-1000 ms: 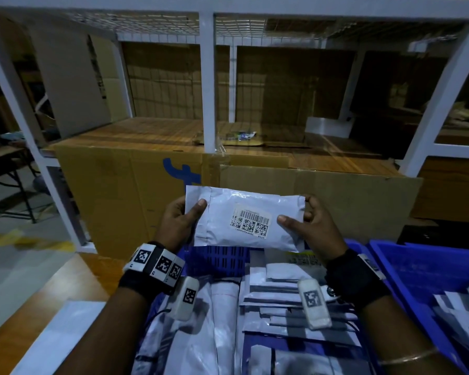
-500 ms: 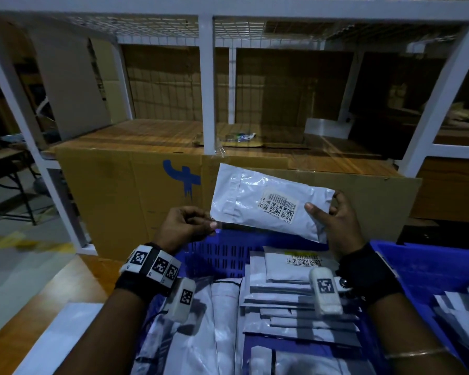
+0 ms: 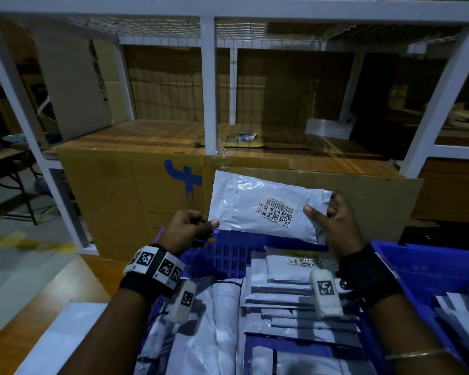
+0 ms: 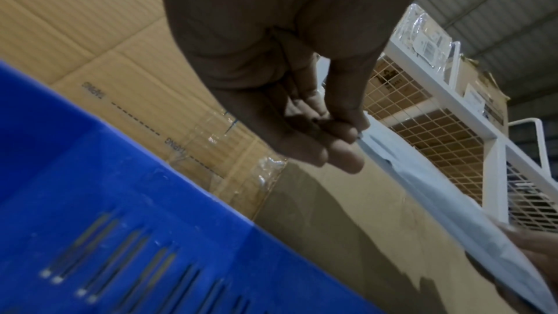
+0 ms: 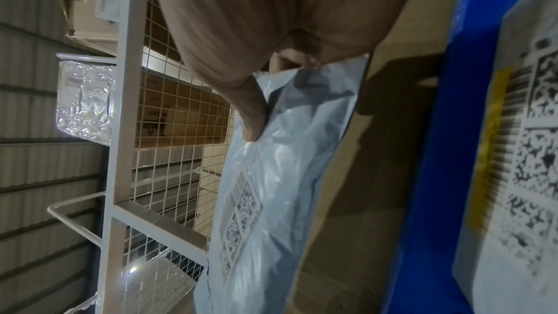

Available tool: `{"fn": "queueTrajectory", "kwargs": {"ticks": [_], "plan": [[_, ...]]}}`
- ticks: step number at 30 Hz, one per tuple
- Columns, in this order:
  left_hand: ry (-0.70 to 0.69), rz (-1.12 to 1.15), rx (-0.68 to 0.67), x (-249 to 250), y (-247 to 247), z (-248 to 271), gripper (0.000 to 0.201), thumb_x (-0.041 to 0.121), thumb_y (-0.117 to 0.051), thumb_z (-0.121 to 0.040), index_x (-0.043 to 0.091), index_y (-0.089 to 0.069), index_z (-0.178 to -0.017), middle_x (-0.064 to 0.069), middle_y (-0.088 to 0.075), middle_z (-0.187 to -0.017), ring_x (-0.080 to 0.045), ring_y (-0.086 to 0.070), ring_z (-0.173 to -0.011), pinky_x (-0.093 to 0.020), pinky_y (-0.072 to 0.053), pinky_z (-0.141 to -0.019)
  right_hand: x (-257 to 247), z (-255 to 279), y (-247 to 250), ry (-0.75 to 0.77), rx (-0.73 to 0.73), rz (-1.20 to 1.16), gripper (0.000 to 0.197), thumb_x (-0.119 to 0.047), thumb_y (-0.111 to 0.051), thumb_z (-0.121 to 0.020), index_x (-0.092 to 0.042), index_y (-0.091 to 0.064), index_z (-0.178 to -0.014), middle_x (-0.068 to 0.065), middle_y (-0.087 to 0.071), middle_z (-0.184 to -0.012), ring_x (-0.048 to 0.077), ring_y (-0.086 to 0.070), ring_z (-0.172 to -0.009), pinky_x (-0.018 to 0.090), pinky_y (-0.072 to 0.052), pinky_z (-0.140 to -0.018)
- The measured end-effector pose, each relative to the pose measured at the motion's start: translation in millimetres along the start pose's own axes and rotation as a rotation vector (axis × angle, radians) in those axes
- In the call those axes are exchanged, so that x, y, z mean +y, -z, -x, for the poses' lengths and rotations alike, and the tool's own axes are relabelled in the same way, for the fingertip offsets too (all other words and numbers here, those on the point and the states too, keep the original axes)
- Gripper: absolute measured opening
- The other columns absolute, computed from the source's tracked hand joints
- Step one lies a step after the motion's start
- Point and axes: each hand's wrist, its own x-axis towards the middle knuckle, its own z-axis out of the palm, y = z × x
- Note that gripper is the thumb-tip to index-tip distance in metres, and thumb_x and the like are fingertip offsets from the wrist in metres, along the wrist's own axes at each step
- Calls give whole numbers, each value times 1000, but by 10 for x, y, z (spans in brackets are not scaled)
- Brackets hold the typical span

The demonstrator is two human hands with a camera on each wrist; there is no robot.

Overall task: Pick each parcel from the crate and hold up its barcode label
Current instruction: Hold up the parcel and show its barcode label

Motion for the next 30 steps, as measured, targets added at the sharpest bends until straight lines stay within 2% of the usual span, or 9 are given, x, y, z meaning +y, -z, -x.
{"fn": "queueTrajectory", "kwargs": {"ticks": [2, 6, 9, 14, 18, 21, 23, 26, 30], "plan": [[13, -9, -12, 2, 0, 12, 21, 7, -67, -87, -1, -56, -71, -9, -63, -58, -19, -68, -57, -25, -51, -46, 1, 3, 10, -10, -1, 12, 70, -43, -87, -63, -8, -53, -115, 20, -68, -112, 41, -66, -104, 55, -55, -81], [41, -49, -48, -8, -3, 16, 25, 7, -68, -88, 1, -57, -66, -11, -64, -59, -28, -70, -68, -30, -52, -52, 23, -4, 30, -12, 4, 44, 60, -33, -84, -70, -7, -52, -114, 22, -68, -110, 42, -65, -103, 58, -54, -84], [64, -62, -43, -2, -18, 11, 28, 2, -62, -90, 4, -57, -62, -7, -61, -54, -28, -69, -67, -32, -50, -57, 16, -2, 26, -14, 11, 53, 72, -47, -88, -61, -11, -54, -113, 20, -68, -112, 41, -65, -105, 55, -54, -87], [67, -65, -12, 6, -51, 0, 18, 0, -53, -93, 4, -52, -76, 1, -60, -52, -18, -66, -56, -29, -46, -51, 25, 10, -13, -15, -20, 84, 29, -1, -68, -86, -11, -55, -109, 21, -68, -112, 35, -67, -102, 48, -56, -83], [-14, 44, 30, 60, -62, -5, 26, 11, -58, -94, 7, -48, -70, 4, -47, -46, -17, -47, -44, -25, -40, -47, 50, 39, -67, -5, -86, 115, 33, 1, -67, -87, -5, -54, -116, 12, -71, -107, 26, -69, -97, 39, -57, -80], [-62, 89, 89, 55, -67, -11, 18, 21, -61, -93, 4, -65, -86, -5, -64, -66, -18, -59, -57, -26, -45, -51, 30, 70, -105, -21, -137, 120, 25, -2, -69, -85, -9, -60, -108, 0, -73, -90, 15, -69, -81, 31, -56, -69], [-91, 134, 120, 19, -48, -37, 13, 14, -60, -93, 6, -68, -88, 2, -71, -69, -12, -66, -60, -25, -51, -52, 19, 96, -134, -69, -165, 78, 29, -9, -75, -80, -8, -63, -107, 6, -75, -94, 21, -70, -84, 35, -56, -70], [-134, 139, 120, -28, -7, -77, 12, 7, -56, -94, 0, -66, -93, 1, -73, -71, -12, -69, -64, -25, -54, -53, 56, 91, -152, -151, -138, 11, 59, -42, -87, -64, -4, -67, -105, 21, -72, -103, 34, -69, -94, 50, -57, -80], [-171, 98, 97, -71, 25, -90, 13, 8, -55, -95, 0, -66, -94, 0, -73, -72, -13, -68, -62, -24, -52, -50, 117, 63, -157, -134, -64, 138, 64, -56, -78, -73, 1, -66, -99, 41, -60, -99, 32, -61, -82, 68, -49, -73]]}}
